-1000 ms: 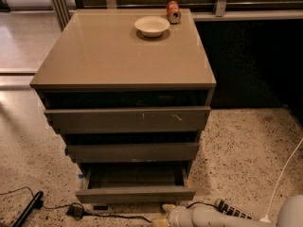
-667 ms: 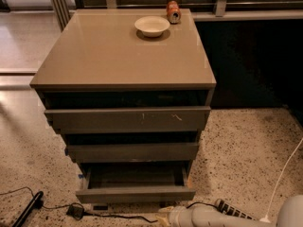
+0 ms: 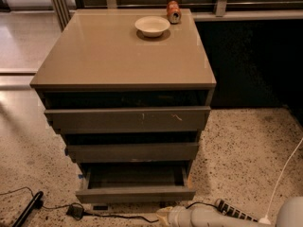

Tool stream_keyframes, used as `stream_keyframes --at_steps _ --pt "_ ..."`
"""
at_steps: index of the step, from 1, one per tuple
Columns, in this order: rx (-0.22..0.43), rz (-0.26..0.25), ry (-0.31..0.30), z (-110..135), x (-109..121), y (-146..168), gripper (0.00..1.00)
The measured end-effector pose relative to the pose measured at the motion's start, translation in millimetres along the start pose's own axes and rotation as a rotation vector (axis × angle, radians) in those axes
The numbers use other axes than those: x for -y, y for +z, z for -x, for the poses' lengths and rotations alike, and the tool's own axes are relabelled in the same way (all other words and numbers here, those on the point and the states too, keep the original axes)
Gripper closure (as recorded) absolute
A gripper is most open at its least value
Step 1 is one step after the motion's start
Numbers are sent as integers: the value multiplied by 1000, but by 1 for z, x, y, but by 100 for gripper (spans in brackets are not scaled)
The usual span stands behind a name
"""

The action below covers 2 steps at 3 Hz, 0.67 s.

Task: Close bottom drawer

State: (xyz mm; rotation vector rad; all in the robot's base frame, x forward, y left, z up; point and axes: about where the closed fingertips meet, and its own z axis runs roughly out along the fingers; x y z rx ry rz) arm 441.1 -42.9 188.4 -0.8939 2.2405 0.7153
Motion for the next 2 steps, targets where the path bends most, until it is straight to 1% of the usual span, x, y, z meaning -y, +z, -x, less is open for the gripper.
stream_keyframes --at_steps 1,2 --pt "55 -51 -34 3 14 15 100" --pt "138 -127 -81 30 35 36 100"
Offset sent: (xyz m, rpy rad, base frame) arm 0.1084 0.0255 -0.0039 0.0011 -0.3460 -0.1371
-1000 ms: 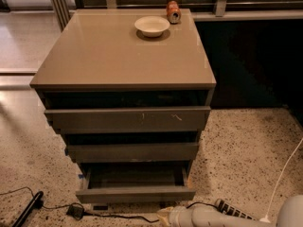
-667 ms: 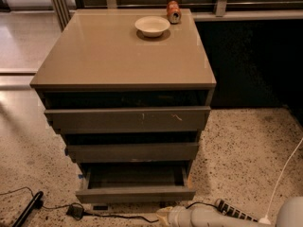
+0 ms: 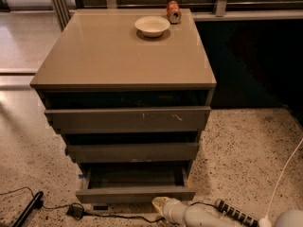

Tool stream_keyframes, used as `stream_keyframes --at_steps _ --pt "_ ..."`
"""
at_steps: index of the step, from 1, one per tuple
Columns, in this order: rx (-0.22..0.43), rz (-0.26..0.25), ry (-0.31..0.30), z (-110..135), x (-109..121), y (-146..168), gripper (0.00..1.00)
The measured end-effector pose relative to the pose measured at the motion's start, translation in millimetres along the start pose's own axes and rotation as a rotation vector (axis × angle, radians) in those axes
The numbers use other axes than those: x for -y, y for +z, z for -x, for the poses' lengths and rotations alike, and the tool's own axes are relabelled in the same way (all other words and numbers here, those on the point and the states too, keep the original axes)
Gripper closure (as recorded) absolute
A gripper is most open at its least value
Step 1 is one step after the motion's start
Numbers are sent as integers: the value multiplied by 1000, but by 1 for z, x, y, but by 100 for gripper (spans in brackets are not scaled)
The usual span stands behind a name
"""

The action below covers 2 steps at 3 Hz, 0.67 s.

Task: Close bottom drawer

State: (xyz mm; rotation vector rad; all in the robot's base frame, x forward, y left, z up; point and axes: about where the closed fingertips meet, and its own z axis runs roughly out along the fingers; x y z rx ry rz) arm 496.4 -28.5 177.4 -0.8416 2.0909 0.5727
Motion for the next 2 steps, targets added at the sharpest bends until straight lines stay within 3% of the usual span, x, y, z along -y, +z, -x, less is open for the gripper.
stream_keyframes --at_steps 1,2 --pt "60 -57 -43 21 12 17 100" --pt "60 -57 -43 21 12 18 97"
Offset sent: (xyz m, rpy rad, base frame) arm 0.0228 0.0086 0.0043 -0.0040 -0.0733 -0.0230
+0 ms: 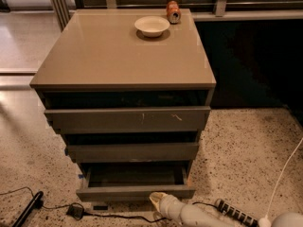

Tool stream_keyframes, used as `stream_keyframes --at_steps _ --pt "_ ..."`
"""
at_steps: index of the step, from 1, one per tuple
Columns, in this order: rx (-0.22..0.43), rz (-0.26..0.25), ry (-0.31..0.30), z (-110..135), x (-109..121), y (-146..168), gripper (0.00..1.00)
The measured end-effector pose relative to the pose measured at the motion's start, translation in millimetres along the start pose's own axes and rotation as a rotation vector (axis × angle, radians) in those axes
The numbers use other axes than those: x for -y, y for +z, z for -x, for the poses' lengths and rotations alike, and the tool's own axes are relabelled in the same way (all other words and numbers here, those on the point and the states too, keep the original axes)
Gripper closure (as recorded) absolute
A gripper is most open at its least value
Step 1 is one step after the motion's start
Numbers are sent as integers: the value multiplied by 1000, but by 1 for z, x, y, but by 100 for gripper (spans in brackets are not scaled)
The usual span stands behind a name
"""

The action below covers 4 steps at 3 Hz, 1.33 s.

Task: Close bottom drawer

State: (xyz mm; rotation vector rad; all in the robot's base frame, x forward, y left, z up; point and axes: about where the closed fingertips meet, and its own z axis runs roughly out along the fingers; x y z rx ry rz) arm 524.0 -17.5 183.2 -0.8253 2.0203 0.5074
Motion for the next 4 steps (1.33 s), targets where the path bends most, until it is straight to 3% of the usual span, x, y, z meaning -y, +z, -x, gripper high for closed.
stream_keyframes --at_steps 4 --pt "0 0 0 0 0 0 4"
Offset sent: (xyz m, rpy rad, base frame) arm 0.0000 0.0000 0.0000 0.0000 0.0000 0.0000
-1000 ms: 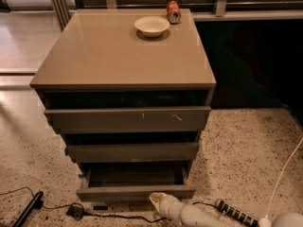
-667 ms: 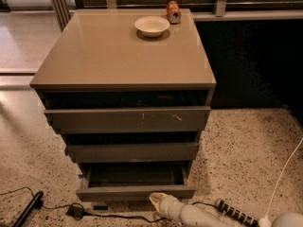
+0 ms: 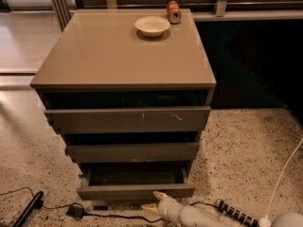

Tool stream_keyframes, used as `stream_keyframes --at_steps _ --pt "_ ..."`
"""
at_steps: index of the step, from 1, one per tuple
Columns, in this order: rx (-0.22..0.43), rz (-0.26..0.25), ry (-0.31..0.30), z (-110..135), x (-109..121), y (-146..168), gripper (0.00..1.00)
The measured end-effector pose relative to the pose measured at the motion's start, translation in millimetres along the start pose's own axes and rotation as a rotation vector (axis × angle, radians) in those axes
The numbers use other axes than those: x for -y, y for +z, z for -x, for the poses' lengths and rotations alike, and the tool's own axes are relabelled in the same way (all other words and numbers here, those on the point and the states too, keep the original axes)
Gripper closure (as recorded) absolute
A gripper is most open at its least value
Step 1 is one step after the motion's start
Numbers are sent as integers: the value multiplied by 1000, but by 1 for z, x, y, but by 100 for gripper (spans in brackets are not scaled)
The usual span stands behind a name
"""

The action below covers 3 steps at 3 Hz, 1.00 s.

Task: Close bottom drawer

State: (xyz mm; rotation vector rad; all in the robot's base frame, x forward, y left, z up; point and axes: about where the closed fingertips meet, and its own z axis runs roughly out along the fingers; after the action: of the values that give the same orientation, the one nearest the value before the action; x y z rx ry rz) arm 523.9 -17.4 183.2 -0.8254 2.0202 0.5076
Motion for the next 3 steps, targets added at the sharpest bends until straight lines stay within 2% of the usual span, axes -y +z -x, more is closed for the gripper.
stream_keyframes --at_steps 1,2,3 --pt "0 0 0 0 0 0 0" --pt "0 0 0 0 0 0 0" --pt "0 0 0 0 0 0 17"
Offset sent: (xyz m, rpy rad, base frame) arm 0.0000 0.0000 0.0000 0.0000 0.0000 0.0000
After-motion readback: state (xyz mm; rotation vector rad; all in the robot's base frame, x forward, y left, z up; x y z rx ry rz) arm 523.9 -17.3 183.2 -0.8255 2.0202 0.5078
